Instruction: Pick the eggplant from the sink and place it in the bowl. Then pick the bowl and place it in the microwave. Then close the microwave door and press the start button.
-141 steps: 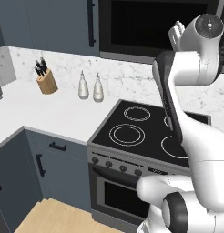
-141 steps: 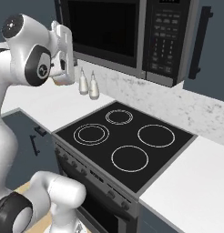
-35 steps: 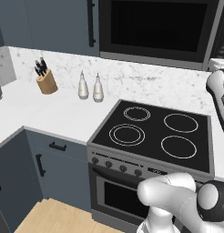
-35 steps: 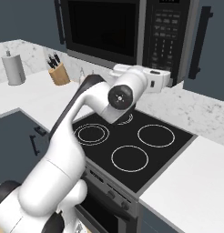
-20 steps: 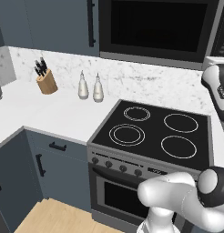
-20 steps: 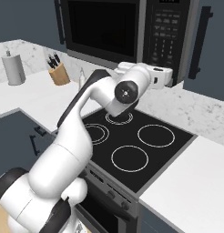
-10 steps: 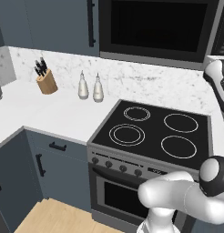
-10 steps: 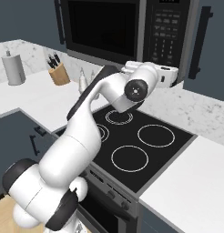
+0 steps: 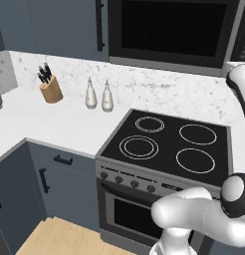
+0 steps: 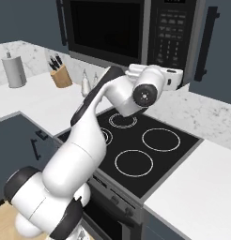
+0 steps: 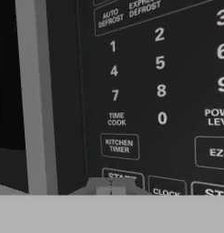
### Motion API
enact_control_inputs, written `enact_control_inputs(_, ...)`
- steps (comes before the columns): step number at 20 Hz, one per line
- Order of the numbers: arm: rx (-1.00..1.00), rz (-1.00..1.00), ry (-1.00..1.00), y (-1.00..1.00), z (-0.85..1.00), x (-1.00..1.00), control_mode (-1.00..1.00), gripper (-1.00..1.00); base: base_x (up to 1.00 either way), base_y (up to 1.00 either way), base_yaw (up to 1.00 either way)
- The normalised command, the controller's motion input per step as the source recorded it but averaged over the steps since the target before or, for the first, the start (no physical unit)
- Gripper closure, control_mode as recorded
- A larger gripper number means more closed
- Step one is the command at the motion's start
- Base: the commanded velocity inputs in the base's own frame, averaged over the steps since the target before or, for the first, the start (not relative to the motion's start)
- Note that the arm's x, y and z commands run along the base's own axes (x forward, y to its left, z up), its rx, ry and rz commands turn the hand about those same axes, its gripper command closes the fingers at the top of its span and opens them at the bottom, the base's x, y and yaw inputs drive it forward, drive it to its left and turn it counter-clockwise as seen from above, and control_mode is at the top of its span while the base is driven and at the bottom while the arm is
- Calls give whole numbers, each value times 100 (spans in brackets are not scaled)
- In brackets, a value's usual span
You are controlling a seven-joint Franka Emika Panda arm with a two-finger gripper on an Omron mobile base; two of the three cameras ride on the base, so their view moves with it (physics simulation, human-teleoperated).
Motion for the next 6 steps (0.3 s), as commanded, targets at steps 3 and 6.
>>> enact_control_inputs(3, 0, 1, 0, 65, -1, -15, -100, 100, 0, 0, 0)
enact_control_inputs(6, 0, 0, 0, 62, 0, -21, -100, 100, 0, 0, 0)
